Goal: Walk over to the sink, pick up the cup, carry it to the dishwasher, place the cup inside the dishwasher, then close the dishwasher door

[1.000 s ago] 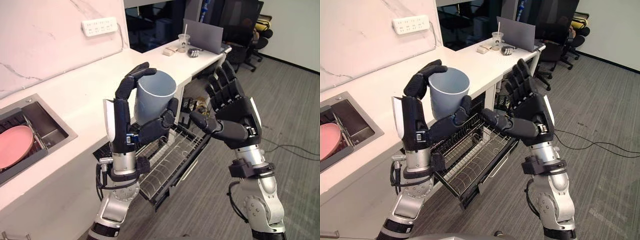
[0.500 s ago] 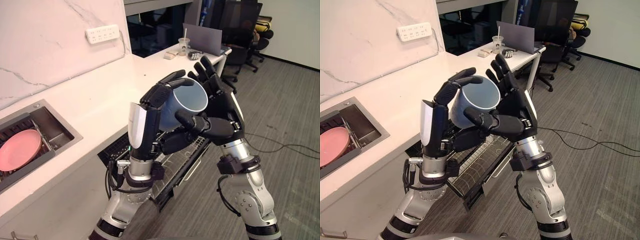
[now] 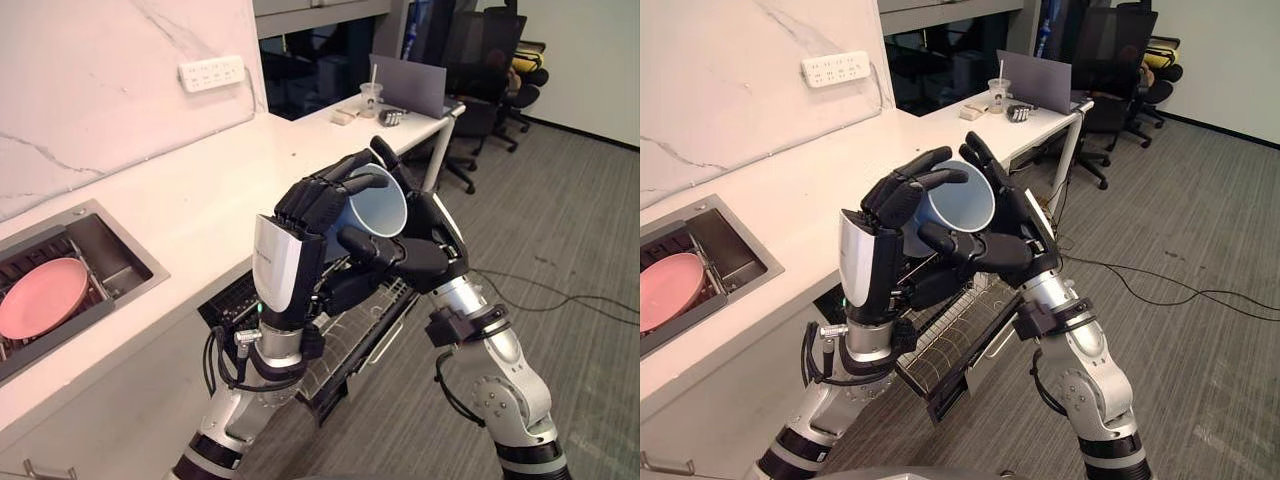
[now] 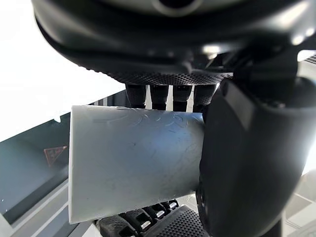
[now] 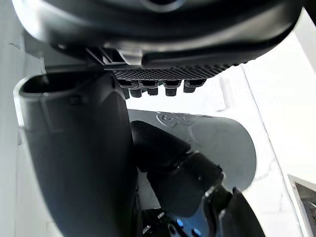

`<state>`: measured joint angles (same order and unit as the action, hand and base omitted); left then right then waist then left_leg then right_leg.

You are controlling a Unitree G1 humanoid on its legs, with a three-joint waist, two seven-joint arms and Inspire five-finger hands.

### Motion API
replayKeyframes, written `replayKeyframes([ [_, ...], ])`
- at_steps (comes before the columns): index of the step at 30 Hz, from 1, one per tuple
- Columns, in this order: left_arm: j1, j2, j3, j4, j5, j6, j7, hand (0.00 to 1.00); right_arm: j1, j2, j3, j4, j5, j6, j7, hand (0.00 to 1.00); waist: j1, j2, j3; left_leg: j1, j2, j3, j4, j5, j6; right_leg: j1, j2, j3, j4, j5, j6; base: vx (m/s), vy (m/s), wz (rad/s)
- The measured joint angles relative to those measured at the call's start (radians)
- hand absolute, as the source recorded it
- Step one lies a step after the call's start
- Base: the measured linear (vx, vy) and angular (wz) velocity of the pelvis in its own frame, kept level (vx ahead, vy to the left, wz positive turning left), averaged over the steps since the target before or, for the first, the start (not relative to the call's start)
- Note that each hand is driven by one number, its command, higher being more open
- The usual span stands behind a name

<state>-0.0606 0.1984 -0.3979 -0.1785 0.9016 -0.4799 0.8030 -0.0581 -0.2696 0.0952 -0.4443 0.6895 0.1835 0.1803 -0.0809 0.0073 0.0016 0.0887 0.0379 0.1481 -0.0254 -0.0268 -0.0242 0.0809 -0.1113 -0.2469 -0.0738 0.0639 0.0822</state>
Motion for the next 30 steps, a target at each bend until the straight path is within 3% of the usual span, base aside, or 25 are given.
replayKeyframes([
  [5, -0.023, 0.013, 0.001, 0.001, 0.001, 0.003, 0.031, 0.0, -0.06, -0.036, -0.001, 0.015, 0.039, 0.044, 0.022, 0.0, -0.004, -0.003, -0.002, 0.0, -0.007, -0.002, -0.007, 0.008, 0.005, 0.0, -0.007, -0.005, 0.0, 0.004, 0.002, -0.05, -0.004, 0.04],
  [15, -0.085, 0.017, -0.003, 0.037, 0.001, 0.009, 0.041, 0.0, -0.11, -0.041, -0.008, 0.062, 0.056, 0.04, 0.006, 0.0, -0.016, -0.017, -0.011, 0.002, -0.017, -0.003, -0.038, 0.03, 0.011, -0.011, -0.016, -0.008, 0.0, 0.012, 0.007, -0.03, -0.003, 0.01],
  [16, -0.092, 0.017, -0.003, 0.037, 0.001, 0.01, 0.034, 1.0, -0.11, -0.041, -0.011, 0.062, 0.059, 0.039, 0.005, 0.0, -0.016, -0.019, -0.011, 0.002, -0.017, -0.003, -0.038, 0.03, 0.011, -0.011, -0.016, -0.009, 0.0, 0.012, 0.007, 0.0, 0.0, 0.0],
  [22, -0.106, 0.009, -0.063, 0.034, -0.024, 0.009, 0.023, 1.0, -0.109, -0.02, -0.012, 0.092, 0.116, 0.027, -0.033, 0.0, -0.016, -0.021, -0.013, 0.002, -0.017, -0.003, -0.038, 0.031, 0.011, -0.011, -0.016, -0.008, 0.0, 0.013, 0.007, -0.03, -0.014, 0.0],
  [30, -0.107, -0.014, -0.046, 0.034, -0.007, 0.014, 0.033, 1.0, -0.076, 0.057, -0.013, 0.123, 0.277, -0.005, -0.053, 0.0, -0.015, -0.022, -0.012, 0.005, -0.018, -0.004, -0.045, 0.034, 0.011, -0.011, -0.016, -0.009, 0.0, 0.013, 0.006, -0.01, -0.005, 0.0],
])
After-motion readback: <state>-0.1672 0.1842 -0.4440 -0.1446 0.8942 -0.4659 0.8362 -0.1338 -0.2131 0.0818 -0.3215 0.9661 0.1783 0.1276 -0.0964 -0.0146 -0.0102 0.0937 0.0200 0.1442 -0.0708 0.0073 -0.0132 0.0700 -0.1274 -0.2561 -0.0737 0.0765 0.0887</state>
